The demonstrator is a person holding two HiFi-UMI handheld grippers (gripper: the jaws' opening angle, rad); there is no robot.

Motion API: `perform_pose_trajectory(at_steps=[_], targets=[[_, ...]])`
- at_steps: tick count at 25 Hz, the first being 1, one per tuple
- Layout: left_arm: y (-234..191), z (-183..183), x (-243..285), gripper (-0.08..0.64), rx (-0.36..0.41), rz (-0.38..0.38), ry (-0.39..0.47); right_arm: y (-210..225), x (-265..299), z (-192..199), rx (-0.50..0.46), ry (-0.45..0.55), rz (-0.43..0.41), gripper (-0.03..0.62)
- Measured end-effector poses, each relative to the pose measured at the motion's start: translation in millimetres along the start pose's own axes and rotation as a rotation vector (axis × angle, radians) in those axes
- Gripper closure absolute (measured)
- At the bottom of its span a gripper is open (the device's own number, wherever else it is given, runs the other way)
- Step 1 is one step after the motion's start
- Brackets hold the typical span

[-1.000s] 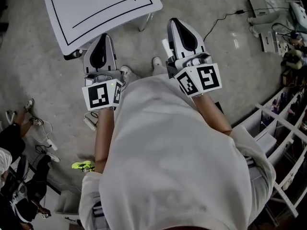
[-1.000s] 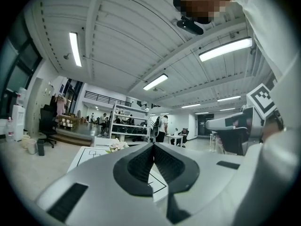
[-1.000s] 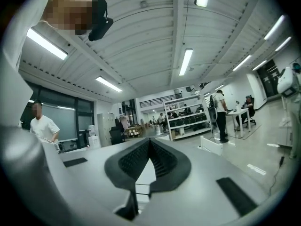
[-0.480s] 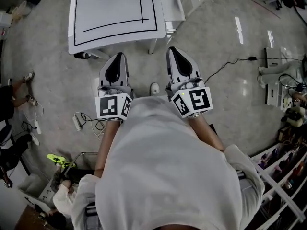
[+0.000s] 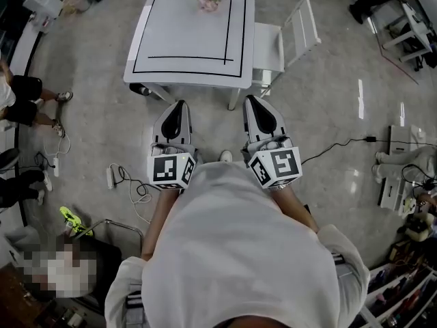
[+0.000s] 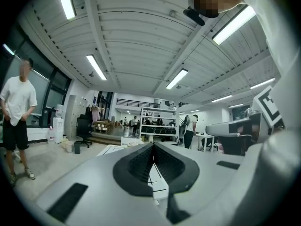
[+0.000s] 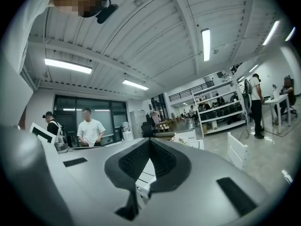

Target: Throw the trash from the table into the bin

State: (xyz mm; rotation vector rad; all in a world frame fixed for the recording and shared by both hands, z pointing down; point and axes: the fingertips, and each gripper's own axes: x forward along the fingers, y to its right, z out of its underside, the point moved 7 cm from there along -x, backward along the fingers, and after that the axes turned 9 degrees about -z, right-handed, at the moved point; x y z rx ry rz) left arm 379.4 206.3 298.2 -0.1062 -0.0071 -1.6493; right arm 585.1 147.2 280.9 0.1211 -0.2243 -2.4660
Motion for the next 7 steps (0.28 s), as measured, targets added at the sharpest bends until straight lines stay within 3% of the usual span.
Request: perform_pose_trajectory(at_steps=[7], targets=[[3, 0, -22, 0.554, -0.002, -0.033, -0.014, -9, -10, 2, 0.024, -0.033, -0.004, 0.581]])
